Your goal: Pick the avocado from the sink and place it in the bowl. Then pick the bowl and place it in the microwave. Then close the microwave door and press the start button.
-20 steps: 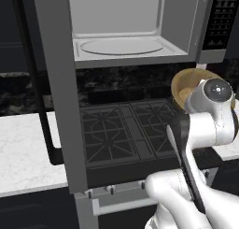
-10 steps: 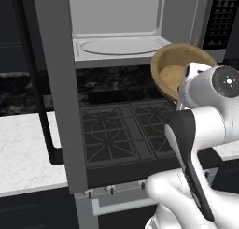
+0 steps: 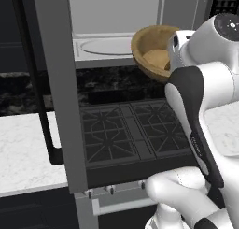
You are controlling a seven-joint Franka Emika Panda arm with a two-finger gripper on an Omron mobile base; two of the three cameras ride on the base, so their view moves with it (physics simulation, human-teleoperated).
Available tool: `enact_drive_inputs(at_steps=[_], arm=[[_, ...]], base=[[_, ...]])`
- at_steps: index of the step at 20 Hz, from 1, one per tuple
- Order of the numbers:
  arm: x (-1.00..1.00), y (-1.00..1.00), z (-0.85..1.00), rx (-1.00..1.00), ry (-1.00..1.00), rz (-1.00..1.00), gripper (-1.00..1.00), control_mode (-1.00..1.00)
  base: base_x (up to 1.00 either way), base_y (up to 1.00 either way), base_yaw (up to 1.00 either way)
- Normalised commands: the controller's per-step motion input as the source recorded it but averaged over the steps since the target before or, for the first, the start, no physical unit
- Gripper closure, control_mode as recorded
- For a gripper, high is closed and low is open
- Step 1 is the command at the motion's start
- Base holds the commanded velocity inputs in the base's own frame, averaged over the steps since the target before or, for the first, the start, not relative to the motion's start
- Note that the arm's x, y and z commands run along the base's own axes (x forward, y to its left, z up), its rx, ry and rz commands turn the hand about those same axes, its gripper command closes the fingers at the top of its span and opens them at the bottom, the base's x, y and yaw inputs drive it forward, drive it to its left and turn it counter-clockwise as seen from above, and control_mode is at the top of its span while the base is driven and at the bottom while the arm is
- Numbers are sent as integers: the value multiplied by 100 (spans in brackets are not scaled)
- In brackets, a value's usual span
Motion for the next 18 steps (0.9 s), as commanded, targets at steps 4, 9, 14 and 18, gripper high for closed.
enact_drive_inputs(at_steps=[4,9,14,18], arm=[[53,0,21,-8,9,6,100,-100],[28,1,-4,-4,3,6,100,-100],[86,0,6,0,13,2,100,-100],[95,0,9,0,15,3,100,-100]], base=[[0,0,0],[0,0,0],[0,0,0],[0,0,0]])
